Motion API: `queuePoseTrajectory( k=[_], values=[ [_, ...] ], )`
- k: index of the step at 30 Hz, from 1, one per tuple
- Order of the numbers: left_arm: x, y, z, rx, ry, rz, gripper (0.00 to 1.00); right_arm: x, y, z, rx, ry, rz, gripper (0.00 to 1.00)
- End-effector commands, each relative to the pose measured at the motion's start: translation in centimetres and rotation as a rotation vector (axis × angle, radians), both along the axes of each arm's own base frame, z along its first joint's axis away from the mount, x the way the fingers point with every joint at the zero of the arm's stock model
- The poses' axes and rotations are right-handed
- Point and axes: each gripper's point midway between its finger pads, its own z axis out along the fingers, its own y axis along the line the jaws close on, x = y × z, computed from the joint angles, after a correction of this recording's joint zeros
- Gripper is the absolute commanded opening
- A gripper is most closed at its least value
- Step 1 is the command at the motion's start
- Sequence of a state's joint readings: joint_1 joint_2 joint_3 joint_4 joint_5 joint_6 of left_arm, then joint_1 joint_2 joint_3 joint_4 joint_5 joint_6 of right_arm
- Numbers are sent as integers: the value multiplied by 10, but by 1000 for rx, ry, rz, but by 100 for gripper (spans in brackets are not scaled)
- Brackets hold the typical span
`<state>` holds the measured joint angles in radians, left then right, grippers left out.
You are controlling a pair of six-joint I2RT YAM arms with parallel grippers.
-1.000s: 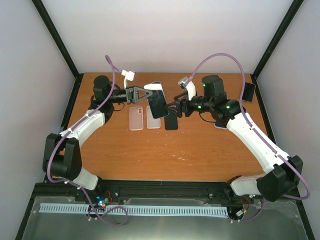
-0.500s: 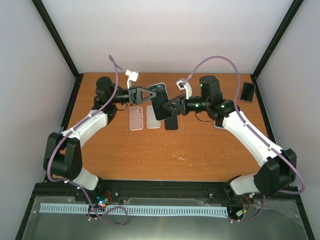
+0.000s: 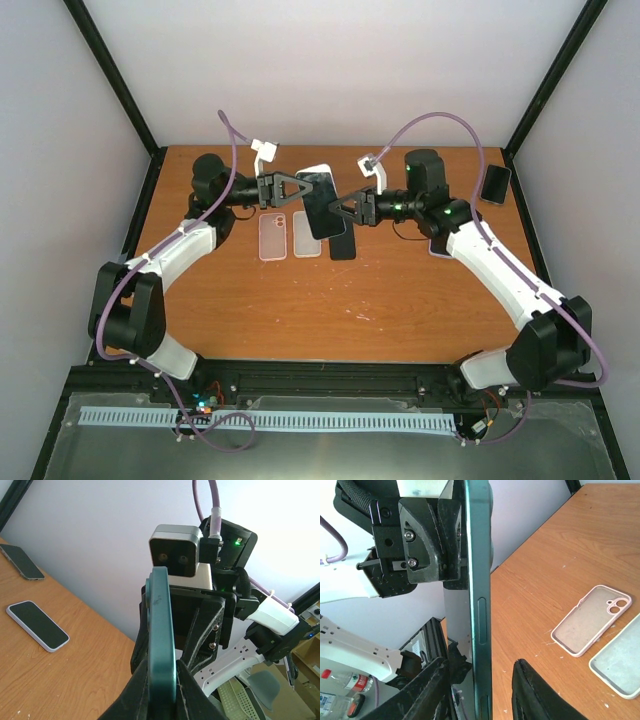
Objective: Take the phone out of the phone case
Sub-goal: Place the phone at the center of the board.
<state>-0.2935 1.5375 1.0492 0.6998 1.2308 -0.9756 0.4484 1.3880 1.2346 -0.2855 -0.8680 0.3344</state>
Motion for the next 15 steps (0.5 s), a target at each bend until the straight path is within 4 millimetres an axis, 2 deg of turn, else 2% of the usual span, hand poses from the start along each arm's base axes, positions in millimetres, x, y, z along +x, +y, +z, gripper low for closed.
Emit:
queuePoseTrajectory(
  k=[1,4,6,8,10,15],
  values=[
    [-4,-4,19,-32,-78,-11,1,2,4,-2,27,35,27,36],
    [-3,-5,18,-30,-74,-11,1,2,4,2,25,23,27,29],
    [-1,-5,16,-27,-68,-5,1,2,3,3,24,12,25,20],
    [3,-5,14,-19,-55,9,8,2,0,4,20,2,18,10],
    [9,-7,11,-4,-43,25,20,4,-5,5,18,-4,1,3],
    [16,-8,7,15,-33,48,67,17,-30,1,6,8,-64,3]
  ],
)
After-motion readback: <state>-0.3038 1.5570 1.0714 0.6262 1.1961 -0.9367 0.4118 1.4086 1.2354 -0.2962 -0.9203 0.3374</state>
